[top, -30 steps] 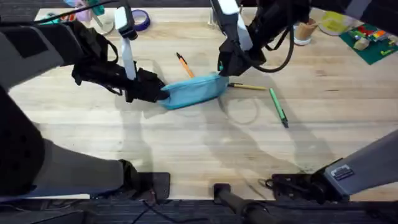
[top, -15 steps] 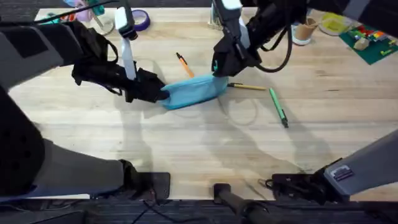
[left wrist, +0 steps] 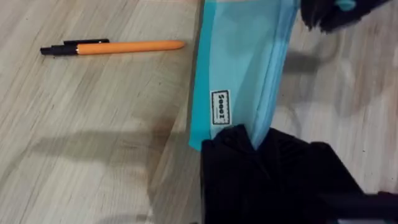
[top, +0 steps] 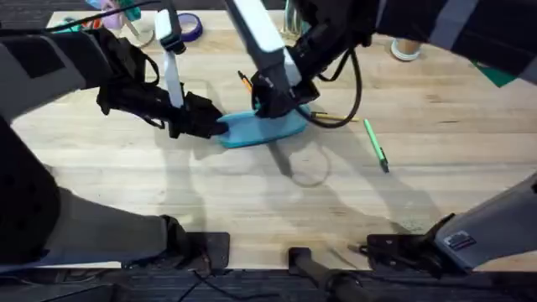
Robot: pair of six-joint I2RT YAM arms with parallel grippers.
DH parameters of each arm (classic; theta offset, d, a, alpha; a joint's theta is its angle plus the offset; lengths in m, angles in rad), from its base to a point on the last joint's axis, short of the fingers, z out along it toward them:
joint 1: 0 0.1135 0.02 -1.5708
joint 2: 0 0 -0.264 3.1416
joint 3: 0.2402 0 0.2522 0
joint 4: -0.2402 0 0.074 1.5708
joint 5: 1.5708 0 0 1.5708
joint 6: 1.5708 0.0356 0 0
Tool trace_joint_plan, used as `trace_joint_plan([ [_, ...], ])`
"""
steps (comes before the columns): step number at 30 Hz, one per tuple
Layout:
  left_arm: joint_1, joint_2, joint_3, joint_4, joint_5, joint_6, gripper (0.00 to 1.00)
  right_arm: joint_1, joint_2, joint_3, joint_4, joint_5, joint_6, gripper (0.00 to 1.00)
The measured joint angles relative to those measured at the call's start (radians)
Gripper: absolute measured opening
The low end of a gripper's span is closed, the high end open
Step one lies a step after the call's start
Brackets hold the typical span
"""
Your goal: Unzip the bag, pick up the pens from the table one at a time and place them inside, then zip the bag closed.
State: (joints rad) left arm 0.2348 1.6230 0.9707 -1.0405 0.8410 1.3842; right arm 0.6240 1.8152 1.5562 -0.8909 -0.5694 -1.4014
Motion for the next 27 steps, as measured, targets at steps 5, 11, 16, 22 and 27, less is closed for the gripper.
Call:
trace_joint_plan([
  [5, 0.000, 0.000, 0.000, 0.000, 0.000, 0.000, 0.042, 0.041, 0.020, 0.000, 0.036, 0.000, 0.003, 0.031],
  [11, 0.000, 0.000, 0.000, 0.000, 0.001, 0.000, 0.042, 0.095, 0.067, 0.000, 0.142, -0.017, 0.032, 0.031],
  [16, 0.000, 0.000, 0.000, 0.000, 0.002, 0.000, 0.042, 0.125, 0.082, 0.001, 0.220, -0.022, 0.071, 0.031],
  [22, 0.000, 0.000, 0.000, 0.000, 0.002, 0.000, 0.042, 0.150, 0.098, 0.001, 0.240, -0.023, 0.087, 0.031],
  [27, 0.000, 0.000, 0.000, -0.001, 0.001, 0.001, 0.042, 0.152, 0.098, 0.001, 0.240, -0.022, 0.103, 0.031],
])
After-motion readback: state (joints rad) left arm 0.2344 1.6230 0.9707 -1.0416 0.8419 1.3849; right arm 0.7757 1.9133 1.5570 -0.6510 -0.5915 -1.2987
